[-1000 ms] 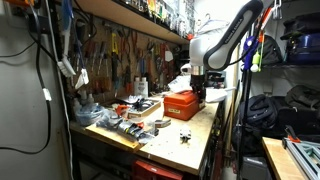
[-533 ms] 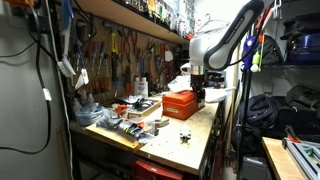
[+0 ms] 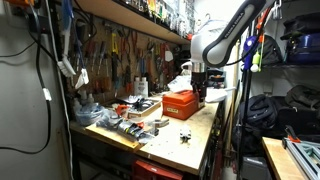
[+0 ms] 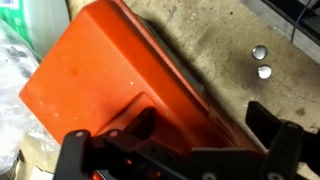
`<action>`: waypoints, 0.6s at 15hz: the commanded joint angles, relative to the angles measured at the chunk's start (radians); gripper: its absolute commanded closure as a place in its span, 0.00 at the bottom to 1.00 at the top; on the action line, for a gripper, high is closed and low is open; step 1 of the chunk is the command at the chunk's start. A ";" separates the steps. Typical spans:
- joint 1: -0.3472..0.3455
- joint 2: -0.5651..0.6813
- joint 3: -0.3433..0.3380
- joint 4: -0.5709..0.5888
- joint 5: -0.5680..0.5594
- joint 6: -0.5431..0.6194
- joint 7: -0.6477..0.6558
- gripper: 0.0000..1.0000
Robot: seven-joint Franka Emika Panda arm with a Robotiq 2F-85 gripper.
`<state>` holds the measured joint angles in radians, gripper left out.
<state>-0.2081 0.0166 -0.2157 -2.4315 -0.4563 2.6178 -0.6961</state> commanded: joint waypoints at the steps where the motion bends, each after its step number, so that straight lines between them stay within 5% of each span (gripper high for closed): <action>1: -0.005 -0.117 -0.003 -0.040 0.082 -0.138 -0.009 0.00; 9: -0.026 -0.391 -0.026 -0.043 0.166 -0.498 0.266 0.00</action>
<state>-0.2313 -0.2331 -0.2377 -2.4346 -0.3404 2.2320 -0.5104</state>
